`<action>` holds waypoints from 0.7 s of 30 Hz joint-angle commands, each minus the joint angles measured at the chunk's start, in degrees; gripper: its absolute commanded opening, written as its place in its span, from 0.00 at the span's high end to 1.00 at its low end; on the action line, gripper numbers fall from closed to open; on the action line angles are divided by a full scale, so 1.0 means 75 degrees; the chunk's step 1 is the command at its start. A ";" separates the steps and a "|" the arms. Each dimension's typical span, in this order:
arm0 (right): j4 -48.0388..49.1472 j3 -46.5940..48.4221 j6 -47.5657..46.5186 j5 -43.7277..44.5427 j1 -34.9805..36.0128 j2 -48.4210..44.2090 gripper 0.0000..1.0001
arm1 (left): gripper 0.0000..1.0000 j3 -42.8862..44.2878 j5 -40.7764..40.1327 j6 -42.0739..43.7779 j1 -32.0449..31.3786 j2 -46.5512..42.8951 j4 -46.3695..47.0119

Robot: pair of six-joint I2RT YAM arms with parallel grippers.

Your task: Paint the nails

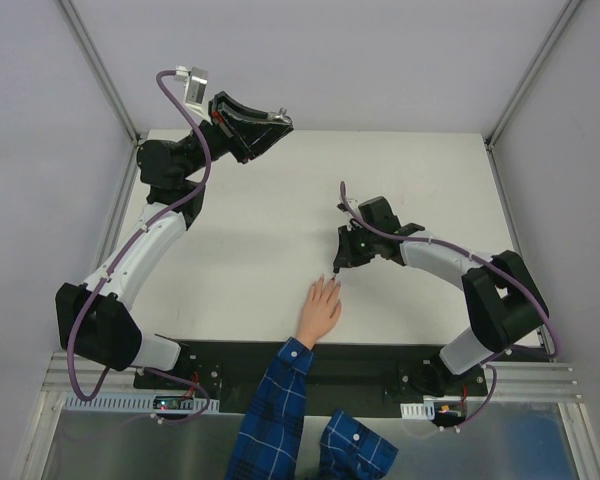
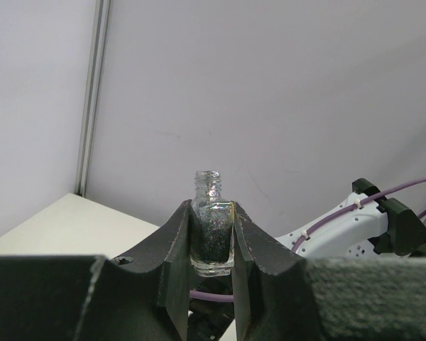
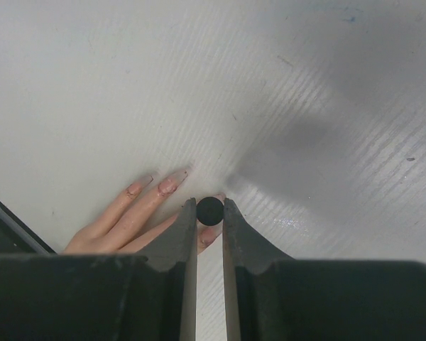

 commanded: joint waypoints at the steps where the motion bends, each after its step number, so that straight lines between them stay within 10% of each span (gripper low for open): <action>1: 0.0034 0.0260 -0.0092 0.0108 -0.0026 -0.0069 1.00 | 1.00 0.0304 0.0111 -0.0073 0.0121 -0.0098 0.0602; 21: 0.0104 0.0401 -0.0045 0.0155 -0.0026 0.0176 1.00 | 1.00 0.0304 0.0146 -0.0084 0.0167 -0.0144 0.0555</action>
